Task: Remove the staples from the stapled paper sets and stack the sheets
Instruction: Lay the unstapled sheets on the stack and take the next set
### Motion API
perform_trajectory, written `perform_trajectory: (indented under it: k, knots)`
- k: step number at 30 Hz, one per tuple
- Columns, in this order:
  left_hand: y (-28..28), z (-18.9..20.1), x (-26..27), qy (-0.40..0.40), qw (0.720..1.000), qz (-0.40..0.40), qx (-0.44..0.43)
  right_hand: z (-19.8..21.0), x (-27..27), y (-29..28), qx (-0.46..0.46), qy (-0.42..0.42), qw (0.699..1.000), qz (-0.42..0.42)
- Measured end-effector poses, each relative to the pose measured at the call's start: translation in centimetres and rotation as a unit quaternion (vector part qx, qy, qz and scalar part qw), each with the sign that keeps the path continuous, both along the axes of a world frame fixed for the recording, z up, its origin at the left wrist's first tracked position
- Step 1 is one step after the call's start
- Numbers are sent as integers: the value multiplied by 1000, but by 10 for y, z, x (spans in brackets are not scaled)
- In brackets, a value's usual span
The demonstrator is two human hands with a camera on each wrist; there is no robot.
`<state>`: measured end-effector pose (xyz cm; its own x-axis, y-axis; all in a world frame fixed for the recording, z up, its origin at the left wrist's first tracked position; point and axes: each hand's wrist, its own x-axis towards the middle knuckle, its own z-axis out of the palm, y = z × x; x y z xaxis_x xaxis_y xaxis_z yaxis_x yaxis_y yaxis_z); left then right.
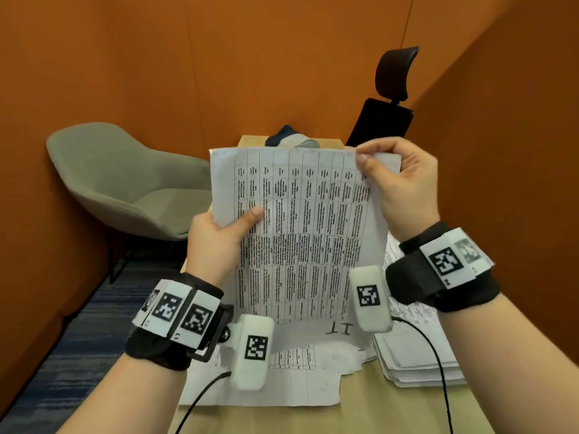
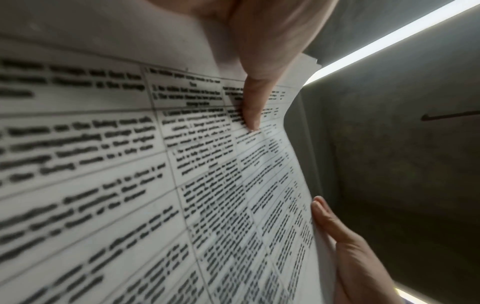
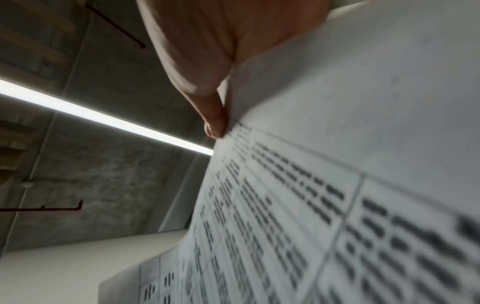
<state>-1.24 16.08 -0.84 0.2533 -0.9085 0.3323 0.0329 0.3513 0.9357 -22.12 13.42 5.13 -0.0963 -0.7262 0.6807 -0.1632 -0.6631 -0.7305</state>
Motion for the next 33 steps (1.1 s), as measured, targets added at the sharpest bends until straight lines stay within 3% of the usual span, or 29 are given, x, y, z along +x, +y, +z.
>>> perform_trajectory:
  k: [2, 5, 10, 11, 12, 15, 16, 17, 18, 21, 23, 24, 25, 27, 29, 31, 33]
  knots:
    - [-1, 3, 1, -15, 1000, -1, 11, 6, -8, -3, 13, 28, 999, -15]
    - [-9, -16, -4, -40, 995, 5, 87, -8, -16, -16, 119, 69, 990, -36]
    - [-8, -64, -20, -125, 970, 30, 205, -58, -43, -40, 259, 223, 931, -126]
    - [-7, -69, -22, -132, 967, 32, 214, -68, -55, -45, 295, 278, 903, -140]
    - [-7, -72, -22, -137, 966, 36, 217, -75, -67, -50, 336, 361, 856, -155]
    - [-7, -82, -21, -150, 961, 48, 227, -103, -94, -52, 426, 621, 634, -175]
    - [-8, -85, -20, -152, 961, 51, 227, -110, -99, -50, 440, 665, 581, -165]
    - [-9, -87, -21, -152, 961, 57, 224, -116, -102, -49, 449, 685, 553, -152]
    - [-8, -87, -21, -153, 961, 61, 221, -121, -104, -47, 454, 690, 544, -148]
    - [-8, -87, -24, -155, 962, 63, 216, -128, -107, -49, 449, 665, 566, -190]
    - [-6, -86, -24, -158, 962, 63, 215, -128, -108, -52, 449, 624, 603, -212]
    - [-6, -87, -24, -156, 962, 63, 213, -125, -107, -54, 449, 587, 636, -223]
    - [-5, -87, -24, -155, 963, 63, 211, -120, -106, -55, 437, 528, 688, -236]
    - [-4, -88, -25, -153, 964, 63, 206, -105, -99, -52, 375, 354, 814, -265]
    - [-3, -87, -26, -158, 965, 63, 201, -92, -88, -50, 278, 170, 909, -258]
    - [0, -86, -28, -168, 965, 63, 194, -82, -73, -46, 200, 42, 956, -208]
    - [1, -85, -28, -168, 966, 63, 186, -79, -60, -47, 191, 32, 962, -193]
